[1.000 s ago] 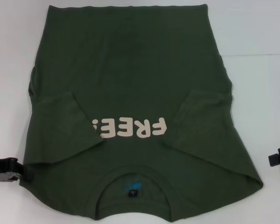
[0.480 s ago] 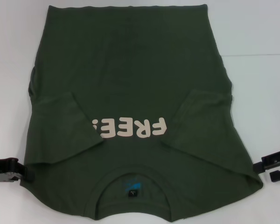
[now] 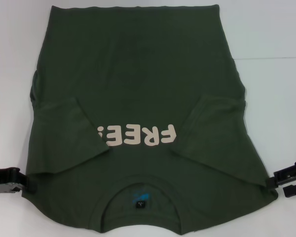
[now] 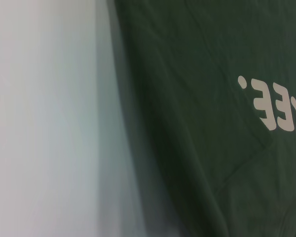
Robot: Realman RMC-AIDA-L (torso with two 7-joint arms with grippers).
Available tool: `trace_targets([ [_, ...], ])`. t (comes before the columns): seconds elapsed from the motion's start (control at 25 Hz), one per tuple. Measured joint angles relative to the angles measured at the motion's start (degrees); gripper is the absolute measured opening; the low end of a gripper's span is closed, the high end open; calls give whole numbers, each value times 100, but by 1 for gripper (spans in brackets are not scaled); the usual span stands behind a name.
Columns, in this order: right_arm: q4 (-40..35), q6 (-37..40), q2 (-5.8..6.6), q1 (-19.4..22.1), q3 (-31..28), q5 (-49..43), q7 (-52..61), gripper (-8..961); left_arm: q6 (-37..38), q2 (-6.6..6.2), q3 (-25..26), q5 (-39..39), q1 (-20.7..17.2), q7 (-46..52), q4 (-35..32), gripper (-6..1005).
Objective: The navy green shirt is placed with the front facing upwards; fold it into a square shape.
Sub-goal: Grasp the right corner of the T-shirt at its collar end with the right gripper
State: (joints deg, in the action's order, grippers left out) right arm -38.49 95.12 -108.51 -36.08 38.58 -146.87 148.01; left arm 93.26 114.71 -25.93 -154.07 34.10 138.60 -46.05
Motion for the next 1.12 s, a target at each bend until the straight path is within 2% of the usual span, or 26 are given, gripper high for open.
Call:
trace_targets([
  [0.2, 0, -46, -51, -9, 64, 0, 0, 741, -20, 6, 0, 0, -1, 0, 8, 39],
  [1.12, 73, -254, -120, 12, 202, 1, 0, 740, -47, 16, 0, 9, 2, 0, 17, 39],
])
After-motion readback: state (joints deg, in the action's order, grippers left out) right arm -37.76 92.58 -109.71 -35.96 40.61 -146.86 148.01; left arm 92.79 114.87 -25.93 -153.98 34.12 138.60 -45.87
